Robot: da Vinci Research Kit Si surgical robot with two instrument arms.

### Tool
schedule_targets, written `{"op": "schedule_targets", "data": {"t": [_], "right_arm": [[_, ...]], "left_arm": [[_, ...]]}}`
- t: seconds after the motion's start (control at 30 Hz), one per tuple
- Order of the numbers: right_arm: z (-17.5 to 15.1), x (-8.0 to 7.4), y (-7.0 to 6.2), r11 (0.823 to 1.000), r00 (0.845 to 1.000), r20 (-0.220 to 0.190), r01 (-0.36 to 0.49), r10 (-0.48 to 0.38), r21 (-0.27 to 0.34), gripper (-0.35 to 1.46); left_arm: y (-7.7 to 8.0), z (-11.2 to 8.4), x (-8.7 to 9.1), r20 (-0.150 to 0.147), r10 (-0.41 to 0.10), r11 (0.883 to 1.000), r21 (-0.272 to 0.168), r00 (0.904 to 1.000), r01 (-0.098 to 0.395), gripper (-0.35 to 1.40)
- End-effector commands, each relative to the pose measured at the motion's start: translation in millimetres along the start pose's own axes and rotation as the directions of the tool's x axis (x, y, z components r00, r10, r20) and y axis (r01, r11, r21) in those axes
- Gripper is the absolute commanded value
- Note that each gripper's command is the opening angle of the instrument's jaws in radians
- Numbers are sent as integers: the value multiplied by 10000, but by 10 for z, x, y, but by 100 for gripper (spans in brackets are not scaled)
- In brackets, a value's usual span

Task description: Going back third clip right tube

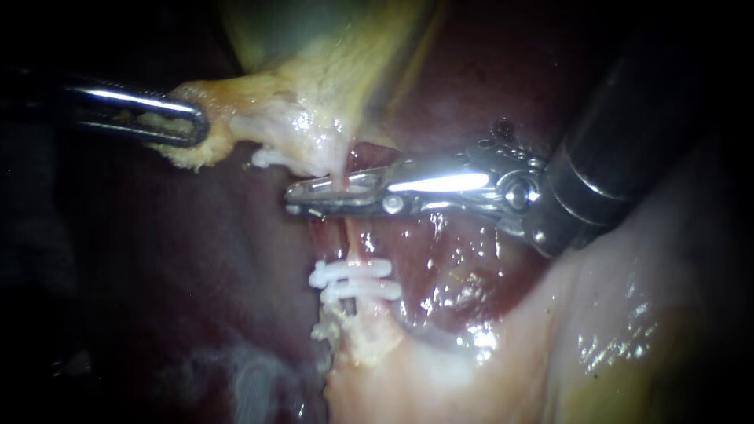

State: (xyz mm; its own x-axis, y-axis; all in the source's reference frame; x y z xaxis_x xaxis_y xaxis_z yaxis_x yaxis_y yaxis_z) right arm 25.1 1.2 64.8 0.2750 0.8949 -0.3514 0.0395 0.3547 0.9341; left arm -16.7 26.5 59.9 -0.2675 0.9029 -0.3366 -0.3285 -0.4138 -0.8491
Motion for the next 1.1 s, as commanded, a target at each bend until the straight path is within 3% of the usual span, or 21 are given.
{"op": "schedule_targets", "data": {"t": [0.03,0.7,0.83,0.9,1.1], "right_arm": [[0,0,0,10000,10000,1,5,-5,0,-35],[1,0,-3,10000,10000,5,6,-6,7,-35],[3,-1,-2,10000,10000,4,12,-12,3,14],[5,0,-2,10000,10000,-4,11,-11,-7,30],[16,0,-4,9998,9998,-26,195,-195,-52,46]], "left_arm": [[0,0,0,3,5,10000,-6,10000,-5,-35],[0,-2,0,-4,-52,10000,10,10000,52,-35],[-1,-3,0,-3,-50,10000,8,10000,50,-35],[-1,-3,0,-3,-50,10000,8,10000,50,-35],[-1,-3,-1,-2,-50,10000,6,10000,50,-35]]}}
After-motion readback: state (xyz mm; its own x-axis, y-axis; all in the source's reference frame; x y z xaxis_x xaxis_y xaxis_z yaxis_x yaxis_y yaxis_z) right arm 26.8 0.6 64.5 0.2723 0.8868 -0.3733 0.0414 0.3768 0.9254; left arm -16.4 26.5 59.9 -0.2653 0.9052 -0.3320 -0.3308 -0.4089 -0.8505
